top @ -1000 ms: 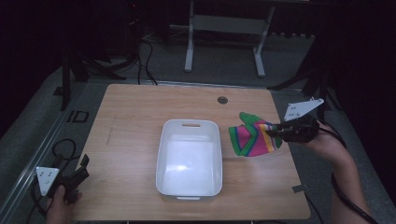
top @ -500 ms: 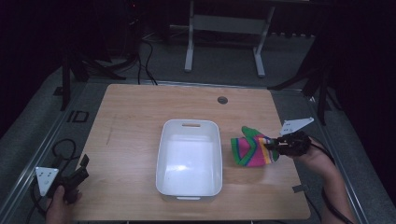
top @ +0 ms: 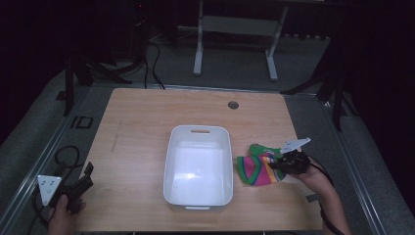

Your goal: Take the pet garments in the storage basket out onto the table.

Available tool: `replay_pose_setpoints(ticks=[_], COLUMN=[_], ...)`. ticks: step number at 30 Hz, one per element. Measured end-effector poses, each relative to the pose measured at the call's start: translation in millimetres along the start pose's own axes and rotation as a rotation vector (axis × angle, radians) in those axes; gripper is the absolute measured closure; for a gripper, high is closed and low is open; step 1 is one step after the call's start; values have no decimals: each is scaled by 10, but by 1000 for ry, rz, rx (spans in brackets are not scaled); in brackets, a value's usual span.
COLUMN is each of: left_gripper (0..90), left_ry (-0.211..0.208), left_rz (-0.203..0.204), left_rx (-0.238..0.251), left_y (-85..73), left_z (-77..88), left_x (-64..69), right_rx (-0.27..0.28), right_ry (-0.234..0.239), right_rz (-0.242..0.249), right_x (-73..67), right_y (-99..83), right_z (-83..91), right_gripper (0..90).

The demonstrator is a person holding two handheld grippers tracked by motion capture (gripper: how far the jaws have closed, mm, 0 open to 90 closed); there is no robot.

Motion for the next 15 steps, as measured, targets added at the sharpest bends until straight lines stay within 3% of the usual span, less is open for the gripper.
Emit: replay_pose_setpoints(ticks=[7,11,15], left_gripper=[148,148,148], left_ry=[-1,-2,-2], left_rz=[2,1,4], left_rx=[0,0,1], left_y=[0,0,0], left_z=[1,1,3], left_x=[-2,-1,-5], right_rx=[-25,-10,7], right_ry=[-15,-11,1], right_rz=[-7,-22,-17], right_x=[-42,-38,-38], right_y=[28,63,94], right_z=[-218,-284,-280], right_gripper=[758,756,677])
Point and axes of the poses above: each handheld gripper's, and its own axes: z roughly backward along the jaws, y roughly out of its top, x roughly to its right, the point moved 6 cm from there along -z, roughly forward along the jaws, and after that the axes turned 2 degrees about x, right-handed, at the moved point
